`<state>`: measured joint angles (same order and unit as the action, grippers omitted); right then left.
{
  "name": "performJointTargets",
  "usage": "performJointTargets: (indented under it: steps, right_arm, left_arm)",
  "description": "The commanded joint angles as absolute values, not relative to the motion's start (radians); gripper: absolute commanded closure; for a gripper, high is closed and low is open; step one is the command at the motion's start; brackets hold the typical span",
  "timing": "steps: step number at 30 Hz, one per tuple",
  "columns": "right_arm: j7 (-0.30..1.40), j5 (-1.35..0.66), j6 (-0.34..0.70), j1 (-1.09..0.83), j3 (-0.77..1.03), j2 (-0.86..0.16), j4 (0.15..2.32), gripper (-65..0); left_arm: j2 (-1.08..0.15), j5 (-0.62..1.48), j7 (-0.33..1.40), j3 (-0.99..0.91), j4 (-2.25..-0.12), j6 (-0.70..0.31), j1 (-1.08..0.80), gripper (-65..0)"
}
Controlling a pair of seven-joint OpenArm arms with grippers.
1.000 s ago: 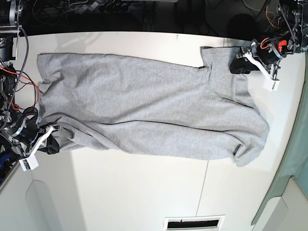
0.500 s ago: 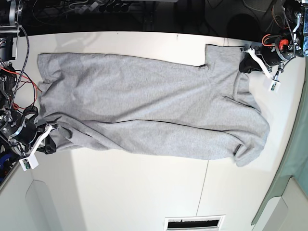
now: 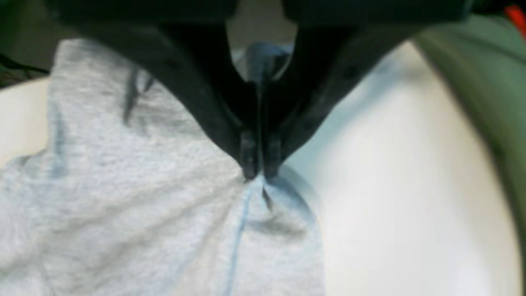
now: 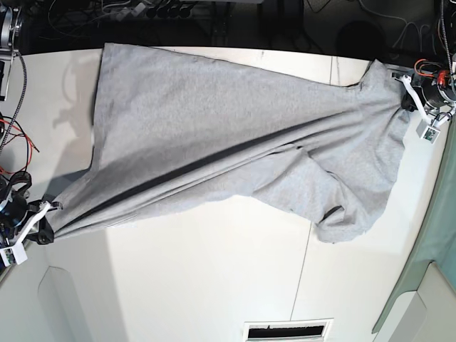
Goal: Layout the t-shirt on the table in an organized manner, then fold the t-shirt properly
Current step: 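Pull the shirt edges apart to spread it across the table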
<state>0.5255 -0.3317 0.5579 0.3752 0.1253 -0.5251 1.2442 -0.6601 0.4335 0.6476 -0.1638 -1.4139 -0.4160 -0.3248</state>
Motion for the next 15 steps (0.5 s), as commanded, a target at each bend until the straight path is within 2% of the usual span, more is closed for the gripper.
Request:
performJointTargets:
  steps: [1,4,8,11,12,13,15]
  right_arm:
    - [0.506,-0.34,0.546,0.404,0.145,-0.556,1.26,0.0]
    - [0.56,-0.347,0.546,0.402,0.157,-0.563,1.26,0.0]
    - [0.665,-0.435,0.53,0.383,0.165,-0.562,1.26,0.0]
    - [0.677,-0.461,0.484,0.332,0.165,-0.562,1.26,0.0]
    - [0.675,-0.459,0.462,0.312,0.165,-0.561,1.26,0.0]
    - [0.674,-0.46,0.443,0.288,0.165,-0.561,1.26,-4.0]
    - [0.672,-0.46,0.418,0.244,0.165,-0.556,1.26,-17.0]
  left_arm:
    - [-0.691,0.422,0.639,-0.175,-1.423,-0.404,-0.3,0.0]
    - [-0.693,0.426,0.64,-0.174,-1.423,-0.417,-0.262,0.0]
    - [-0.693,0.497,0.651,-0.174,-1.424,-0.502,-0.252,0.0]
    - [-0.693,0.577,0.699,-0.174,-1.424,-0.556,-0.252,0.0]
    - [-0.693,0.599,0.708,-0.174,-1.424,-0.575,-0.252,-3.7]
    - [-0.693,0.619,0.711,-0.174,-1.424,-0.592,-0.253,-7.6]
    - [-0.693,0.643,0.715,-0.174,-1.424,-0.599,-0.253,-12.6]
